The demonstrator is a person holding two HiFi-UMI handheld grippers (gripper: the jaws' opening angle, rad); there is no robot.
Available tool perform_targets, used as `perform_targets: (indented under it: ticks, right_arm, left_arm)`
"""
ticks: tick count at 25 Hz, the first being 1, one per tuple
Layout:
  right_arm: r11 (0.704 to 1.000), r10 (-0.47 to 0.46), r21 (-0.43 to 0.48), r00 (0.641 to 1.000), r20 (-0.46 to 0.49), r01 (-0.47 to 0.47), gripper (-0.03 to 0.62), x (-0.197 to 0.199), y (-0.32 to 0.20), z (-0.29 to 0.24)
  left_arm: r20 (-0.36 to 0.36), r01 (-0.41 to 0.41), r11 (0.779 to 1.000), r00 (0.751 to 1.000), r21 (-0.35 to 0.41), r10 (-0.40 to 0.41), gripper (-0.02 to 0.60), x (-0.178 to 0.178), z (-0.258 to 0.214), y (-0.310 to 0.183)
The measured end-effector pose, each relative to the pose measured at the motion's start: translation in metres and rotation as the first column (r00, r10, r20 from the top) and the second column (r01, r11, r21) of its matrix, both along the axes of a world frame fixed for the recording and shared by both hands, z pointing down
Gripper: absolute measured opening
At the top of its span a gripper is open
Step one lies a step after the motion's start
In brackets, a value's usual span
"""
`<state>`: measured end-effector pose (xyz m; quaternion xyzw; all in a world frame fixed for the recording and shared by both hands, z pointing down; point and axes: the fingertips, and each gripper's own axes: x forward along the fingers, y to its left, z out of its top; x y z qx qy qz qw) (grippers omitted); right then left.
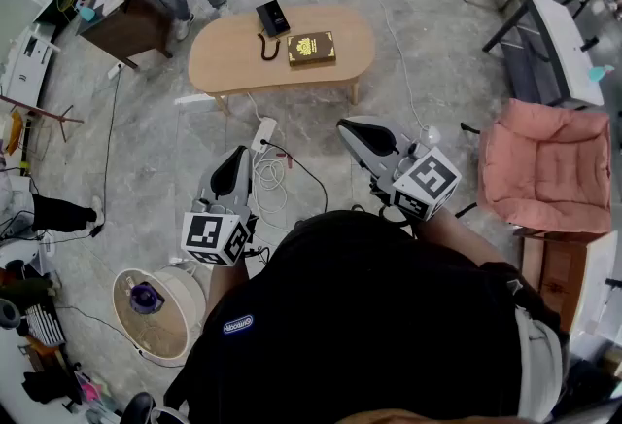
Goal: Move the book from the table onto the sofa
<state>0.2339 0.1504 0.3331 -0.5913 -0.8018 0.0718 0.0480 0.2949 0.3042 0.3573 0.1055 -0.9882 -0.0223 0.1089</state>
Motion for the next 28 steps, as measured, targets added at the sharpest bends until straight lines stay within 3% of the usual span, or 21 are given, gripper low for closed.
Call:
perform_targets:
  ticks: [12,19,21,22,28]
  right_arm:
    - [1.0,0.028,0.001,0.999,-0.022,-0.028,0.029,-0.007,-0.02,0.008]
    - [0.996,0.07,-0.056,0.998,0.002,-0.07,0.032,-0.017,-0.04,-0.001]
    - [0.997,0.065,-0.047,0.998,0.01,-0.065,0.143,-0.017,-0.043,0.0]
    - [0.996,0.07,-0.048,0.998,0.005,-0.069,0.175,-0.019,-0.045,0.0]
    - [0.994,0.096,-0.048,0.995,0.0,-0.096,0.219,-0.033,-0.065,0.005]
  left_arm:
    - [0.009,-0.015,1.0,1.0,0.008,0.015,0.0,-0.009,0.002,-0.016]
    - [0.049,-0.037,0.999,0.998,0.039,0.035,0.008,-0.018,-0.002,-0.027]
    - [0.054,-0.056,0.998,0.997,0.04,0.054,0.128,-0.021,-0.002,-0.033]
    - [0.055,-0.063,0.997,0.997,0.037,0.06,0.151,-0.023,-0.002,-0.036]
    - [0.071,-0.076,0.997,0.995,0.029,0.074,0.197,-0.036,-0.001,-0.051]
